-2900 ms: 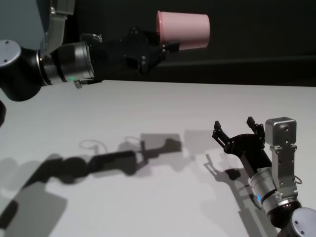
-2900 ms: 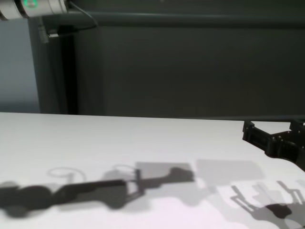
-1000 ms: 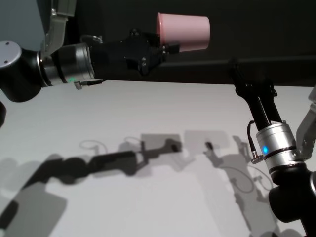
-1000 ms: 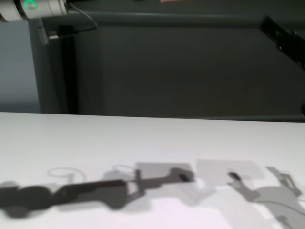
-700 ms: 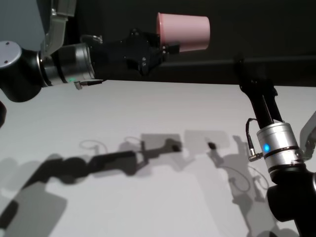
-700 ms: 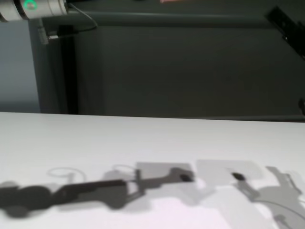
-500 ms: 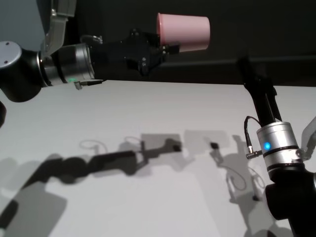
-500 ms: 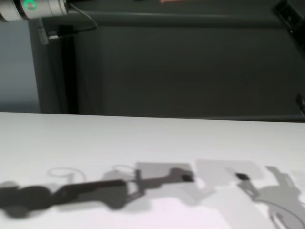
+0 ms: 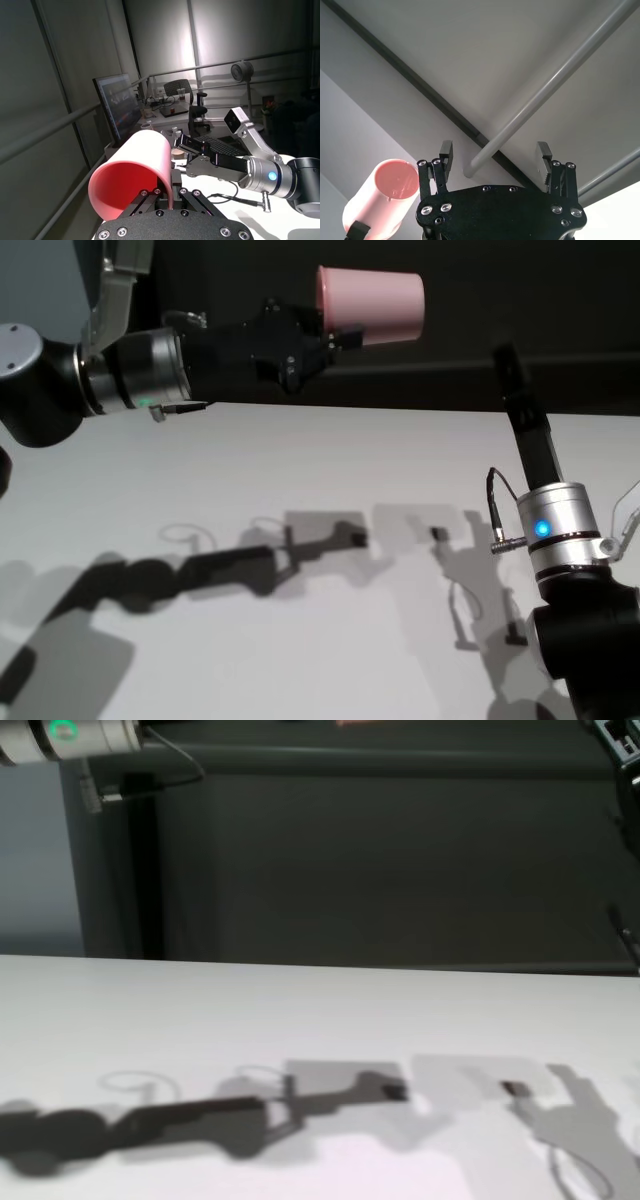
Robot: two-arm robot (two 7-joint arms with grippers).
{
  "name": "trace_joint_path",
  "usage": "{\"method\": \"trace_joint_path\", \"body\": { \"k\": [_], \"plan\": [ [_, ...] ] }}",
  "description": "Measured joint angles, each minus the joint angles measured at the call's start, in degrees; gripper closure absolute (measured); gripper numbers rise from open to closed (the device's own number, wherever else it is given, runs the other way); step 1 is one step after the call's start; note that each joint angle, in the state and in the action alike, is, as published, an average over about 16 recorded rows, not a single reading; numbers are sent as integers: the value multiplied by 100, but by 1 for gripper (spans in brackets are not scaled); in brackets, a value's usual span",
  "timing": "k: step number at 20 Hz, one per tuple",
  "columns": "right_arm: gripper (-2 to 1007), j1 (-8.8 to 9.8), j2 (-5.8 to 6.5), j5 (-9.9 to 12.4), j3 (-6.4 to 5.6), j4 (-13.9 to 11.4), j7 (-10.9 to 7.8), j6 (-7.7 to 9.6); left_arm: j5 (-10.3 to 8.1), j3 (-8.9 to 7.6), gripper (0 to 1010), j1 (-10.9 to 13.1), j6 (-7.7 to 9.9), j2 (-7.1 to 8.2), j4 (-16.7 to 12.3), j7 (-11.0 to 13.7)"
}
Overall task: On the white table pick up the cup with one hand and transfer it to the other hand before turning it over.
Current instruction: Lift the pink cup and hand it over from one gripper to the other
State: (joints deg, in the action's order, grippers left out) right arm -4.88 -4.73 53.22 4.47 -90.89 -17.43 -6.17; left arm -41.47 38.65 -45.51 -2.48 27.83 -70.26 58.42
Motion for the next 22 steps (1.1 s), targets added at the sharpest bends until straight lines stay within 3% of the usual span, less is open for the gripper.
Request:
{"method": "trace_joint_path", "body": {
  "k": [11,22],
  "plan": [
    [3,-163,194,888,38,92,-638,463,0,0,960,0,0,0,0,0],
    [3,-298,313,1446,190,172,-1199,674,0,0,960,0,0,0,0,0]
  ]
}}
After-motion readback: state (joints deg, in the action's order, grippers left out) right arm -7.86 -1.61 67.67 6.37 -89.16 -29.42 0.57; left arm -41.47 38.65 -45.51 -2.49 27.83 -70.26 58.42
